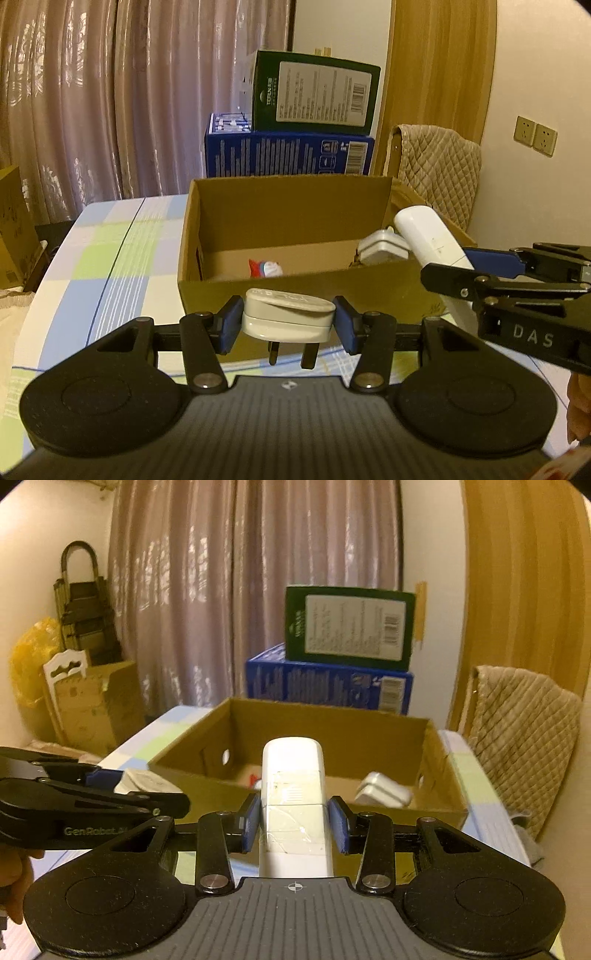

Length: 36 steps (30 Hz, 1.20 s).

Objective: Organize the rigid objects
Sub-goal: 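Lift the plug and power bank and carry both over the cardboard box, then lower the white plug into the box and open the left tool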

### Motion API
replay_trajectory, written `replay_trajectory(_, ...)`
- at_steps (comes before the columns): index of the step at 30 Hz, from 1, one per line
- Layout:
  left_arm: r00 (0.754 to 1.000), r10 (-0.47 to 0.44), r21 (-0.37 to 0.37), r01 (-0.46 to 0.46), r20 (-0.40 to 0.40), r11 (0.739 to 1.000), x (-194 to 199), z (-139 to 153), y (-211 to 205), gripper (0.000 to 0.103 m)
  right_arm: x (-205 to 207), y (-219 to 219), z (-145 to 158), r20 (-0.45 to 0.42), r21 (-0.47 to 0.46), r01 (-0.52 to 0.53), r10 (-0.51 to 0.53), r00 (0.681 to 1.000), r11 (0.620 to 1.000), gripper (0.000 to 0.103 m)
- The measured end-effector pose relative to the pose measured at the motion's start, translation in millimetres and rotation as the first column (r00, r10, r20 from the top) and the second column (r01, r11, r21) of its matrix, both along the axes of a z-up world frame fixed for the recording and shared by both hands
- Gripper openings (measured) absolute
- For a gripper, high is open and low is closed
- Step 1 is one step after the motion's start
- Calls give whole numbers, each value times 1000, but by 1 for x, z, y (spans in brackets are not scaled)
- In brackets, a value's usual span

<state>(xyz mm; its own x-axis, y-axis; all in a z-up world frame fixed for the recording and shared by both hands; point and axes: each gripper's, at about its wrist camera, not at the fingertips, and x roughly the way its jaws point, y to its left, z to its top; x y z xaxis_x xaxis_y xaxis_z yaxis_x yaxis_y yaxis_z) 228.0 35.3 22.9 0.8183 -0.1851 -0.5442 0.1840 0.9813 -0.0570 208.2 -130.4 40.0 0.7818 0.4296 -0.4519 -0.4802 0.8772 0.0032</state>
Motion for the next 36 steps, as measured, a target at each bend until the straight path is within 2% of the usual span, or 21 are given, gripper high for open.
replay_trajectory(8, 1000, -6, 2, 6, 28, 1000, 21, 12, -7, 47, 26, -6, 11, 18, 41, 61, -62, 998, 997, 37)
replay_trajectory(18, 998, -18, -12, 19, 63, 1000, 70, 24, -6, 47, 61, -9, 20, -6, 126, 121, -121, 993, 985, 37)
replay_trajectory(24, 999, 9, -35, -8, 39, 999, 94, 16, 5, 47, 92, 2, 15, -46, 168, 130, -124, 991, 977, 37)
replay_trajectory(31, 1000, 26, -78, -25, 10, 997, 117, 9, 14, 47, 118, 12, -2, -96, 165, 143, -128, 987, 976, 37)
replay_trajectory(36, 999, 27, -115, -31, -38, 993, 131, 0, 19, 47, 130, 11, -16, -130, 151, 154, -134, 982, 976, 37)
